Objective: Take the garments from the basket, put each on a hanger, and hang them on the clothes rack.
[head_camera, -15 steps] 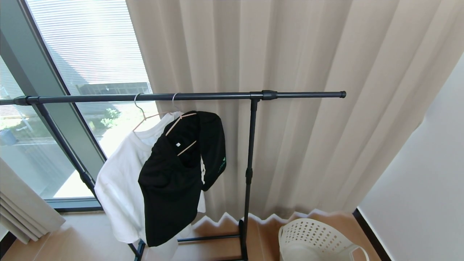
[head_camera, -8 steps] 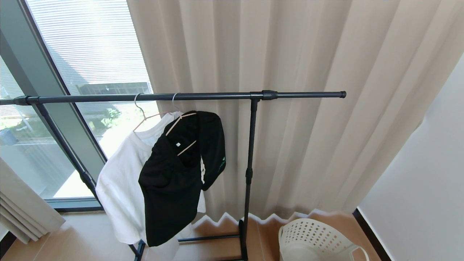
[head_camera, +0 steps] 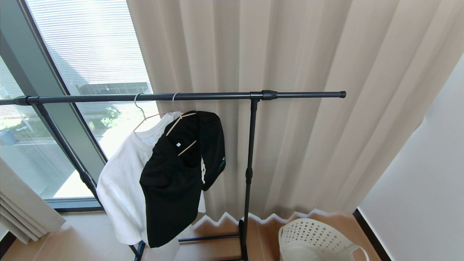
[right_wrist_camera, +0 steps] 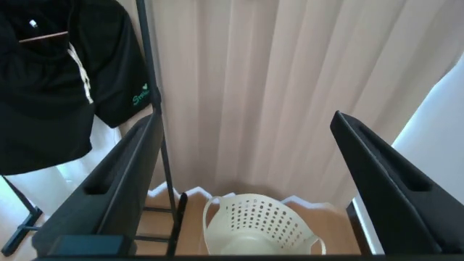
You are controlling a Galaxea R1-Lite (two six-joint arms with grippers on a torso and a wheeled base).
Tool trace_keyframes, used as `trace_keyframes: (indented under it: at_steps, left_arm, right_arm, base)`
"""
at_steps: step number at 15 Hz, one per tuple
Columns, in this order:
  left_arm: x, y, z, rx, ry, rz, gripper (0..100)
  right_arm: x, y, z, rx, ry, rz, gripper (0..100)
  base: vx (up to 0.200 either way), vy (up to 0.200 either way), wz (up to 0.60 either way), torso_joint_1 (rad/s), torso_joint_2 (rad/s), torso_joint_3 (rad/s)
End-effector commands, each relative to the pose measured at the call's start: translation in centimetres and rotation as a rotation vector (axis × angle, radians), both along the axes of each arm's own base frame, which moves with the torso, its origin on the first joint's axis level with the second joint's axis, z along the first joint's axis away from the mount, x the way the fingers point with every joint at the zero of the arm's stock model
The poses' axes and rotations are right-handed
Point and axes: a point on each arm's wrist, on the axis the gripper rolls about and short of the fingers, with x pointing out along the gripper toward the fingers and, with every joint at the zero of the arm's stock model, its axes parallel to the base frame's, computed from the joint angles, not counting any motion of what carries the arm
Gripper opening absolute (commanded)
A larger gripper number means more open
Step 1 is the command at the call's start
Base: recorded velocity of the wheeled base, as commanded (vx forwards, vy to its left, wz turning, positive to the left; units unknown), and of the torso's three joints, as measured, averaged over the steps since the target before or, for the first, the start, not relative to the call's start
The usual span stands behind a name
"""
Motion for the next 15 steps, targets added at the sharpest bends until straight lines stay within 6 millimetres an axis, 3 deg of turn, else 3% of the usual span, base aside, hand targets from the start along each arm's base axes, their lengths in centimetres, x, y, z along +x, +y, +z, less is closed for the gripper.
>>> trace_keyframes:
  at_steps: [1,6,15]
  left_arm:
    - [0.01,0.0,0.0,-0.001,0.002,0.0,100]
    - [0.01,0.0,0.02,-0.001,0.0,0.0,100]
    - [0.01,0.0,0.02,-0.001,0.0,0.0,100]
  right_arm:
    - [-0.01,-0.16,-0.1,-0.023,0.008,-0.07,100]
    - [0.02,0.1,-0.22,-0.013,0.018,0.047,100]
    - [0.02,0.1,-0.25,-0.009,0.021,0.05,100]
  base:
    - [0.0,0.0,0.0,0.0,0.0,0.0]
    - [0.0,0.0,0.0,0.0,0.0,0.0]
    - [0.0,0.0,0.0,0.0,0.0,0.0]
